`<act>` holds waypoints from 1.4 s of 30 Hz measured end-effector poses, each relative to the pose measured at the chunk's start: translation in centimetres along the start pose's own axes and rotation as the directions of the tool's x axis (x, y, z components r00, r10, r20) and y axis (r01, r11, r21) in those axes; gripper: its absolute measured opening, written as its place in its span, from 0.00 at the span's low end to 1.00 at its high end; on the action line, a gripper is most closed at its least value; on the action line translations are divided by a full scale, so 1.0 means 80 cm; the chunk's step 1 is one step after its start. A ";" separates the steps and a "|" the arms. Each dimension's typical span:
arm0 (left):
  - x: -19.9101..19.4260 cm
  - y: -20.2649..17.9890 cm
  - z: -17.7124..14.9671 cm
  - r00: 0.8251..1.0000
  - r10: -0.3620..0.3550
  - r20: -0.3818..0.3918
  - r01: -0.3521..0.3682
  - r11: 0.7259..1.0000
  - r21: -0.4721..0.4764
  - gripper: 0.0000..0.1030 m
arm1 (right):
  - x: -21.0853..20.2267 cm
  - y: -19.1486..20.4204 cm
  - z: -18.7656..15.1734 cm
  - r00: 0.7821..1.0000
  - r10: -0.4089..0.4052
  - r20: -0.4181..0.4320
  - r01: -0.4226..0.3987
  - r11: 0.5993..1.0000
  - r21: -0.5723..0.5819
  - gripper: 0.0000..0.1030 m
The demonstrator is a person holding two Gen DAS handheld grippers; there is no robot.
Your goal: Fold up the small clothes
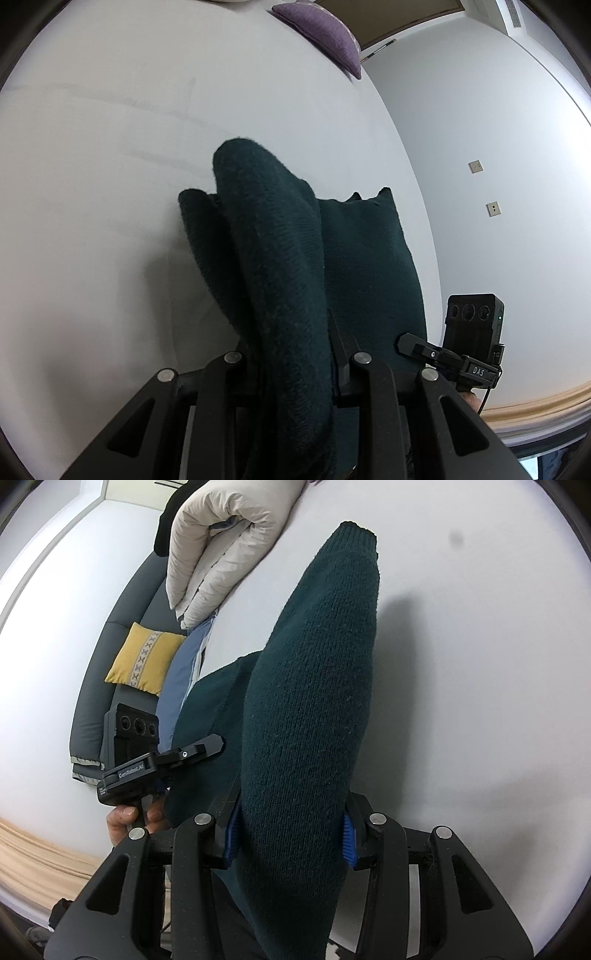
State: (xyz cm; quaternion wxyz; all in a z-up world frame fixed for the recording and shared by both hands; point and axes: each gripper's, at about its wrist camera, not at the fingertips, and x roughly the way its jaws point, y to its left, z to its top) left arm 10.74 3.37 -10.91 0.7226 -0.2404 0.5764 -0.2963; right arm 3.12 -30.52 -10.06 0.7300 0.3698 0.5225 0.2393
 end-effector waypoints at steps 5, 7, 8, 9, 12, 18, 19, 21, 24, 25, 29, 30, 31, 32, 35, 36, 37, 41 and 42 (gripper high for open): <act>0.016 0.020 -0.010 1.000 0.012 -0.003 -0.012 0.999 -0.030 0.26 | 0.017 -0.024 -0.017 1.000 -0.007 -0.004 0.007 1.000 0.029 0.39; 0.024 0.036 -0.012 1.000 0.017 -0.003 -0.017 0.998 -0.063 0.27 | 0.025 -0.038 -0.017 1.000 -0.001 0.000 0.001 0.999 0.045 0.39; 0.027 0.045 -0.014 1.000 0.018 -0.003 -0.019 0.997 -0.078 0.31 | 0.028 -0.050 -0.019 1.000 0.013 0.004 -0.013 0.998 0.069 0.39; 0.031 0.048 -0.014 1.000 0.020 -0.003 -0.020 0.996 -0.086 0.35 | 0.028 -0.060 -0.022 0.999 0.033 0.010 -0.034 0.995 0.089 0.40; 0.038 0.060 -0.021 1.000 -0.004 0.010 0.006 0.993 -0.118 0.40 | 0.032 -0.074 -0.021 0.997 0.073 0.029 -0.076 0.992 0.097 0.41; 0.023 0.065 -0.031 0.998 -0.005 0.060 0.013 0.990 -0.139 0.44 | 0.008 -0.077 -0.022 0.997 0.031 0.071 -0.038 0.995 0.095 0.46; 0.011 0.062 -0.037 0.996 0.025 0.083 -0.014 0.992 -0.126 0.45 | -0.004 -0.077 -0.025 0.996 0.005 0.091 -0.013 0.996 0.085 0.47; -0.006 0.057 -0.046 0.990 0.072 0.121 -0.060 0.993 -0.100 0.49 | -0.032 -0.082 -0.029 0.990 -0.041 0.133 0.029 0.996 0.086 0.48; -0.035 0.032 -0.068 0.959 0.196 0.205 -0.197 0.980 -0.015 0.54 | -0.081 -0.079 -0.048 0.966 -0.123 0.229 0.108 0.991 0.077 0.48; -0.045 0.018 -0.078 0.939 0.239 0.246 -0.252 0.967 0.021 0.57 | -0.094 -0.073 -0.056 0.951 -0.163 0.261 0.151 0.986 0.066 0.48; -0.074 -0.037 -0.116 0.820 0.365 0.441 -0.455 0.883 0.116 0.74 | -0.127 -0.013 -0.085 0.855 -0.340 0.391 0.384 0.923 -0.037 0.49; -0.082 -0.052 -0.129 0.777 0.380 0.502 -0.501 0.856 0.128 0.83 | -0.132 0.005 -0.093 0.826 -0.369 0.425 0.436 0.897 -0.068 0.50; -0.092 -0.072 -0.144 0.718 0.392 0.575 -0.555 0.821 0.133 0.89 | -0.137 0.028 -0.104 0.793 -0.393 0.465 0.491 0.865 -0.106 0.51; -0.100 -0.087 -0.157 0.671 0.390 0.631 -0.590 0.796 0.134 0.99 | -0.140 0.042 -0.109 0.777 -0.400 0.487 0.514 0.849 -0.124 0.56; -0.126 -0.137 -0.191 0.520 0.355 0.777 -0.667 0.737 0.110 1.00 | -0.153 0.101 -0.127 0.703 -0.386 0.597 0.579 0.798 -0.167 0.80; -0.133 -0.143 -0.195 0.493 0.352 0.795 -0.681 0.725 0.101 1.00 | -0.158 0.117 -0.132 0.681 -0.372 0.631 0.592 0.787 -0.175 0.85; -0.140 -0.158 -0.202 0.449 0.349 0.823 -0.703 0.706 0.085 1.00 | -0.166 0.134 -0.140 0.657 -0.347 0.669 0.602 0.777 -0.188 0.88; -0.163 -0.198 -0.219 0.321 0.351 0.880 -0.775 0.631 0.032 1.00 | -0.191 0.189 -0.172 0.525 -0.285 0.802 0.658 0.734 -0.170 1.00; -0.167 -0.206 -0.224 0.303 0.339 0.891 -0.788 0.615 0.034 1.00 | -0.195 0.197 -0.178 0.511 -0.271 0.815 0.665 0.726 -0.175 1.00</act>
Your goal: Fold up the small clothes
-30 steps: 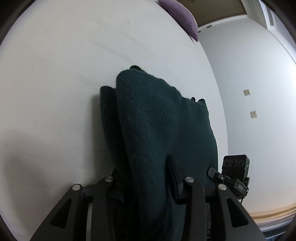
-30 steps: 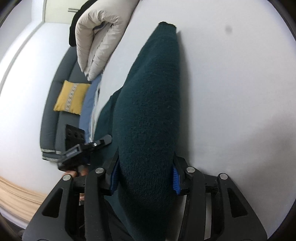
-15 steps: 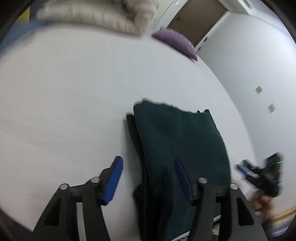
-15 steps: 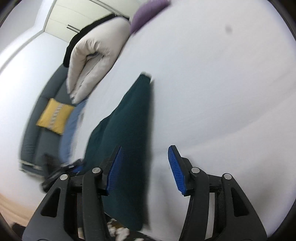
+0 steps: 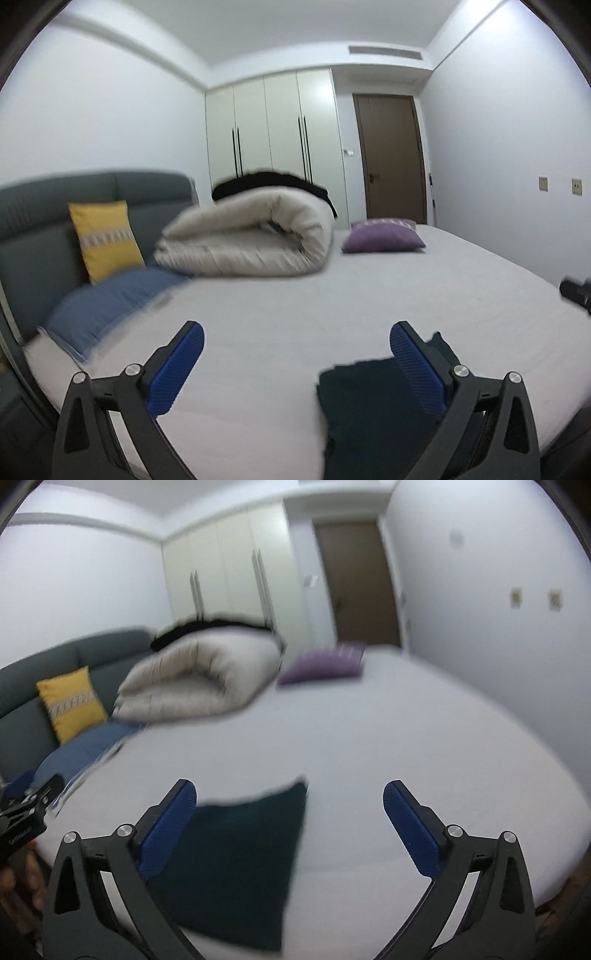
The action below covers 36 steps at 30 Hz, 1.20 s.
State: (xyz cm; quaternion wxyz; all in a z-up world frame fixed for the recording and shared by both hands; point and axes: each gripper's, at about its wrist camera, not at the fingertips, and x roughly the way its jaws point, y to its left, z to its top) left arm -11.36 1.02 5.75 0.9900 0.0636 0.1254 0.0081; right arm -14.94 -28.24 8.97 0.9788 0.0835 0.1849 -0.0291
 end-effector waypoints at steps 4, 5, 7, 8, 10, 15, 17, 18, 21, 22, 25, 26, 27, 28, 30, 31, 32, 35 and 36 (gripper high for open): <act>-0.013 -0.004 0.017 0.999 -0.042 0.009 0.042 0.999 0.028 1.00 | -0.025 0.026 0.016 0.999 -0.008 0.049 0.011 0.999 -0.051 1.00; -0.015 -0.001 0.018 0.997 -0.072 -0.015 0.072 0.997 0.009 1.00 | -0.030 0.030 0.017 0.998 -0.007 0.059 0.010 0.999 -0.051 1.00; -0.005 -0.002 0.014 0.990 -0.097 -0.107 0.098 0.995 0.000 1.00 | -0.038 0.037 0.017 0.999 0.015 0.050 -0.013 0.999 -0.037 1.00; -0.002 -0.005 0.010 0.988 -0.096 -0.123 0.098 0.995 0.006 1.00 | -0.040 0.039 0.015 0.999 0.029 0.027 -0.028 0.999 -0.025 1.00; 0.015 -0.012 -0.007 0.980 -0.068 -0.188 0.073 0.997 0.018 1.00 | -0.033 0.044 0.012 0.998 0.045 -0.033 -0.046 0.999 -0.015 1.00; 0.057 -0.019 -0.053 0.927 -0.076 -0.368 0.073 0.997 -0.022 1.00 | 0.011 0.048 -0.019 0.971 0.030 -0.238 -0.031 1.000 -0.001 1.00; 0.073 -0.018 -0.068 0.904 -0.079 -0.419 0.069 0.997 -0.039 1.00 | 0.027 0.045 -0.037 0.956 0.008 -0.293 -0.006 1.000 0.007 1.00; 0.070 -0.020 -0.079 0.895 -0.081 -0.439 0.068 0.997 -0.046 1.00 | 0.034 0.046 -0.045 0.948 -0.013 -0.317 0.014 1.000 0.000 1.00; 0.081 -0.020 -0.097 0.875 -0.070 -0.479 0.052 0.997 -0.050 1.00 | 0.057 0.045 -0.070 0.925 -0.064 -0.375 0.057 0.998 -0.028 1.00; 0.084 -0.021 -0.101 0.872 -0.068 -0.485 0.050 0.998 -0.048 1.00 | 0.065 0.043 -0.078 0.916 -0.077 -0.394 0.072 0.997 -0.026 1.00; 0.090 -0.024 -0.108 0.867 -0.054 -0.496 0.045 0.999 -0.031 1.00 | 0.079 0.035 -0.100 0.886 -0.097 -0.453 0.103 0.995 -0.011 1.00; 0.090 -0.025 -0.110 0.866 -0.049 -0.497 0.042 0.999 -0.024 1.00 | 0.089 0.034 -0.103 0.881 -0.102 -0.463 0.109 0.994 -0.012 1.00; 0.091 -0.026 -0.112 0.866 -0.043 -0.499 0.039 0.999 -0.018 1.00 | 0.094 0.034 -0.107 0.876 -0.110 -0.470 0.115 0.993 -0.018 1.00; 0.093 -0.025 -0.112 0.864 -0.043 -0.502 0.039 0.999 -0.018 1.00 | 0.097 0.035 -0.113 0.872 -0.122 -0.474 0.123 0.992 -0.030 1.00; 0.096 -0.023 -0.114 0.861 -0.043 -0.507 0.037 0.999 -0.021 1.00 | 0.098 0.030 -0.118 0.869 -0.131 -0.478 0.125 0.991 -0.044 1.00; 0.097 -0.023 -0.116 0.860 -0.040 -0.508 0.034 0.999 -0.020 1.00 | 0.101 0.031 -0.121 0.866 -0.133 -0.482 0.125 0.991 -0.049 1.00; 0.098 -0.023 -0.117 0.859 -0.037 -0.510 0.033 0.999 -0.018 1.00 | 0.103 0.033 -0.122 0.864 -0.135 -0.486 0.125 0.991 -0.053 1.00; 0.100 -0.022 -0.119 0.857 -0.036 -0.514 0.029 0.999 -0.020 1.00 | 0.109 0.035 -0.128 0.857 -0.141 -0.496 0.124 0.990 -0.068 1.00; 0.101 -0.021 -0.119 0.857 -0.035 -0.515 0.028 0.999 -0.021 1.00 | 0.110 0.036 -0.130 0.856 -0.141 -0.498 0.123 0.990 -0.069 1.00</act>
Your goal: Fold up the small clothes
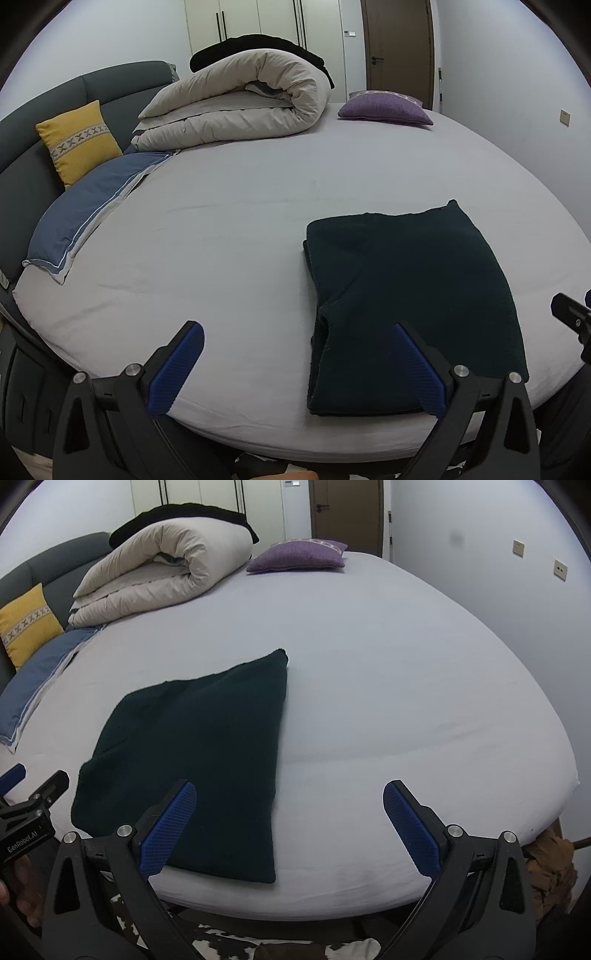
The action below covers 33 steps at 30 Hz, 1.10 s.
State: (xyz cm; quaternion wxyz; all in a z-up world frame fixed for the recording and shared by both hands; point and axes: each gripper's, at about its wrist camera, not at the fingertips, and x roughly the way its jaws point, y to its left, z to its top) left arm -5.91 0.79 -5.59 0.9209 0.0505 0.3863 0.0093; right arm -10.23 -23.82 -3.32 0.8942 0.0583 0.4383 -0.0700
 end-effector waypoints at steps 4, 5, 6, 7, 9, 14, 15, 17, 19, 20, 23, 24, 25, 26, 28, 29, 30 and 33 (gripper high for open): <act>0.002 0.001 0.000 1.000 0.001 -0.001 -0.001 1.000 0.003 1.00 | 0.003 0.003 -0.001 1.000 0.005 -0.006 -0.005 1.000 -0.003 1.00; 0.001 0.001 0.000 1.000 -0.001 0.000 0.001 1.000 0.001 1.00 | 0.005 0.004 0.001 1.000 0.004 -0.006 -0.004 1.000 -0.006 1.00; 0.001 0.001 0.000 1.000 -0.001 0.000 0.001 1.000 0.000 1.00 | 0.004 0.004 0.003 1.000 0.004 -0.007 -0.004 1.000 -0.008 1.00; 0.001 0.002 0.000 1.000 -0.002 0.001 0.002 1.000 -0.001 1.00 | 0.004 0.005 0.003 1.000 0.004 -0.008 -0.004 1.000 -0.011 1.00; 0.002 0.003 0.000 1.000 -0.002 0.000 0.002 1.000 -0.006 1.00 | 0.004 0.005 0.004 1.000 0.004 -0.012 -0.004 1.000 -0.013 1.00; 0.002 0.003 0.000 1.000 0.000 -0.002 0.000 1.000 -0.007 1.00 | 0.003 0.007 0.003 1.000 0.003 -0.018 -0.004 1.000 -0.014 1.00; 0.002 0.002 -0.001 1.000 0.000 -0.002 0.000 1.000 -0.008 1.00 | 0.002 0.008 0.003 1.000 0.003 -0.018 -0.003 1.000 -0.015 1.00; 0.002 0.003 -0.001 1.000 0.001 -0.002 -0.001 1.000 -0.008 1.00 | 0.002 0.010 0.004 1.000 0.002 -0.019 -0.003 1.000 -0.018 1.00; 0.002 0.002 -0.002 1.000 0.000 -0.003 0.000 1.000 -0.008 1.00 | 0.001 0.010 0.003 1.000 0.002 -0.019 -0.002 1.000 -0.017 1.00; 0.003 0.002 -0.003 1.000 0.000 -0.003 0.000 1.000 -0.007 1.00 | 0.001 0.011 0.003 1.000 0.003 -0.020 -0.003 1.000 -0.016 1.00; 0.002 0.002 -0.004 1.000 -0.001 -0.003 0.001 1.000 -0.008 1.00 | 0.001 0.014 0.002 1.000 0.003 -0.021 -0.003 1.000 -0.014 1.00; 0.002 0.002 -0.004 1.000 0.000 -0.004 0.000 1.000 -0.007 1.00 | 0.000 0.014 0.002 1.000 0.003 -0.021 -0.003 1.000 -0.015 1.00; 0.003 0.002 -0.004 1.000 -0.001 -0.004 0.001 1.000 -0.006 1.00 | 0.001 0.015 0.002 1.000 0.003 -0.022 -0.004 1.000 -0.016 1.00; 0.002 0.002 -0.004 1.000 -0.002 -0.005 0.002 1.000 -0.007 1.00 | 0.000 0.016 0.002 1.000 0.004 -0.022 -0.004 1.000 -0.016 1.00; 0.002 0.001 -0.005 1.000 -0.001 -0.005 0.001 1.000 -0.006 1.00 | 0.000 0.017 0.002 1.000 0.004 -0.023 -0.005 1.000 -0.015 1.00; 0.002 0.001 -0.005 1.000 -0.001 -0.005 0.001 1.000 -0.007 1.00 | 0.001 0.017 0.002 1.000 0.005 -0.024 -0.005 1.000 -0.015 1.00; 0.002 0.001 -0.005 1.000 -0.002 -0.005 0.002 1.000 -0.007 1.00 | 0.001 0.017 0.002 1.000 0.006 -0.024 -0.006 1.000 -0.015 1.00; 0.002 0.001 -0.005 1.000 -0.001 -0.005 0.001 1.000 -0.007 1.00 | 0.002 0.018 0.002 1.000 0.004 -0.025 -0.005 1.000 -0.017 1.00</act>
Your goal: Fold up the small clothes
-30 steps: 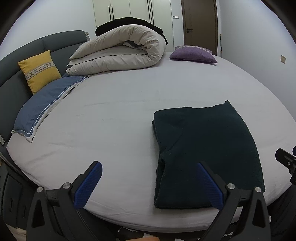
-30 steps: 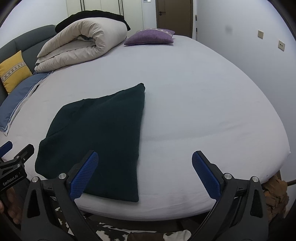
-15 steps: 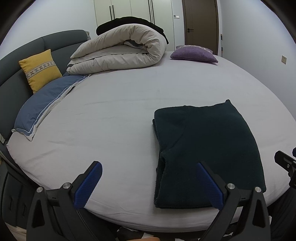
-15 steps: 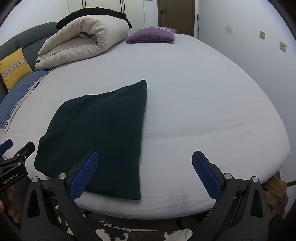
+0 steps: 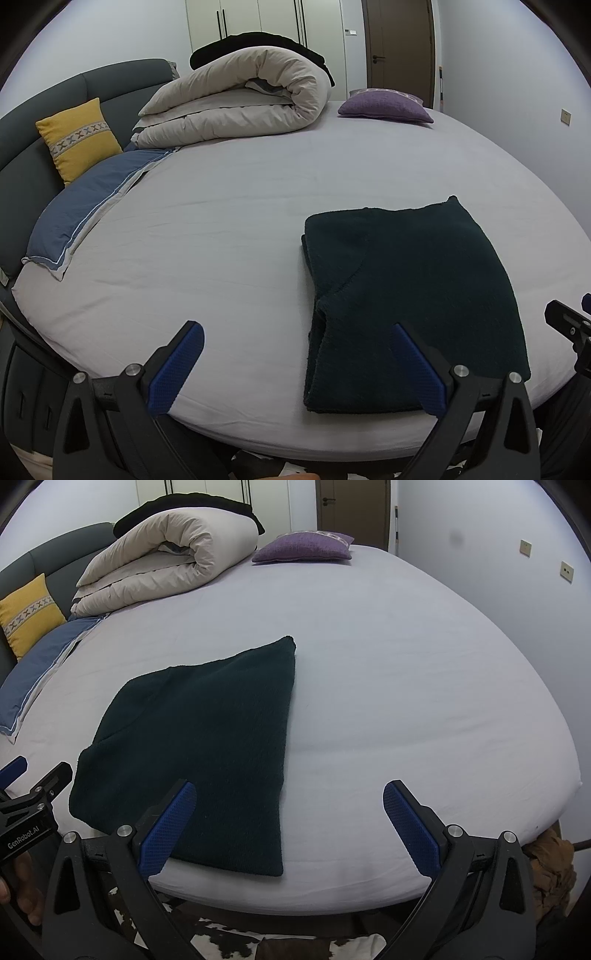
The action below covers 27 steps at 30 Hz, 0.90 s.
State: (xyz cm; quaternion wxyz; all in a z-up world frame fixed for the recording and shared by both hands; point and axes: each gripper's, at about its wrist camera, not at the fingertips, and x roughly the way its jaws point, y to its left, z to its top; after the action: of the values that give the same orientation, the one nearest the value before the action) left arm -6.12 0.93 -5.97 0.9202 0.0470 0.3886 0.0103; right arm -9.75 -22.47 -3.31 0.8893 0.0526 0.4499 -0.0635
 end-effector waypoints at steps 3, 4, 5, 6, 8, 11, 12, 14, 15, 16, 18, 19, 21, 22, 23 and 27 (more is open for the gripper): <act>0.001 0.000 0.000 1.000 0.001 0.001 -0.001 1.000 0.001 1.00 | 0.000 0.000 0.000 1.000 0.000 0.000 0.000 1.000 0.000 1.00; 0.001 0.001 -0.001 1.000 0.001 0.002 -0.001 1.000 0.001 1.00 | 0.000 0.001 0.000 1.000 -0.001 0.000 0.001 1.000 -0.001 1.00; 0.001 0.001 -0.001 1.000 0.000 0.002 0.000 1.000 0.000 1.00 | 0.000 0.001 0.000 1.000 0.000 0.000 0.000 1.000 -0.001 1.00; 0.001 0.001 0.000 1.000 0.001 0.002 -0.001 1.000 0.001 1.00 | 0.000 0.001 0.000 1.000 0.000 0.000 0.000 1.000 0.001 1.00; 0.001 0.001 0.000 1.000 0.000 0.001 0.000 1.000 0.002 1.00 | 0.000 0.001 0.000 1.000 0.000 0.000 0.000 1.000 0.001 1.00; 0.001 0.001 -0.001 1.000 0.000 0.002 0.000 1.000 0.002 1.00 | 0.000 0.001 0.000 1.000 0.000 0.000 0.000 1.000 0.001 1.00; 0.001 0.001 0.000 1.000 0.001 0.002 -0.001 1.000 0.001 1.00 | 0.000 0.001 0.000 1.000 -0.001 0.000 0.001 1.000 0.001 1.00; 0.001 0.001 -0.001 1.000 0.000 0.002 0.000 1.000 0.002 1.00 | 0.000 0.001 0.000 1.000 0.000 0.001 0.000 1.000 0.001 1.00; 0.001 0.001 0.000 1.000 0.001 0.001 -0.001 1.000 0.002 1.00 | 0.000 0.001 0.000 1.000 -0.001 0.000 0.001 1.000 0.001 1.00; 0.001 0.001 -0.001 1.000 0.001 0.001 -0.001 1.000 0.002 1.00 | 0.001 0.003 0.000 1.000 -0.001 0.001 0.001 1.000 0.000 1.00; 0.000 0.000 -0.001 1.000 0.001 0.002 -0.001 1.000 0.001 1.00 | 0.000 0.002 0.000 1.000 0.000 0.000 0.000 1.000 0.001 1.00; 0.000 0.001 -0.001 1.000 0.002 0.002 -0.002 1.000 0.001 1.00 | 0.000 0.002 0.000 1.000 -0.001 0.000 0.001 1.000 0.001 1.00; 0.000 0.000 -0.001 1.000 0.001 0.001 -0.001 1.000 0.001 1.00 | 0.001 0.002 0.000 1.000 0.000 0.000 0.000 1.000 0.001 1.00; 0.000 0.001 -0.001 1.000 0.001 0.002 -0.001 1.000 0.001 1.00 | 0.001 0.003 0.000 1.000 -0.001 0.000 0.001 1.000 0.001 1.00; 0.000 0.001 -0.001 1.000 0.002 0.002 -0.002 1.000 0.001 1.00 | 0.000 0.003 0.000 1.000 -0.002 0.000 0.002 1.000 0.002 1.00; 0.001 0.001 0.000 1.000 0.001 0.001 -0.001 1.000 0.002 1.00 | 0.001 0.005 -0.001 1.000 0.000 -0.002 0.000 1.000 0.002 1.00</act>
State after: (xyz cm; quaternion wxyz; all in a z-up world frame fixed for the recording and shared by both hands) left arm -6.11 0.99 -6.03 0.9203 0.0479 0.3881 0.0103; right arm -9.68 -22.07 -3.38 0.8888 0.0535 0.4506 -0.0641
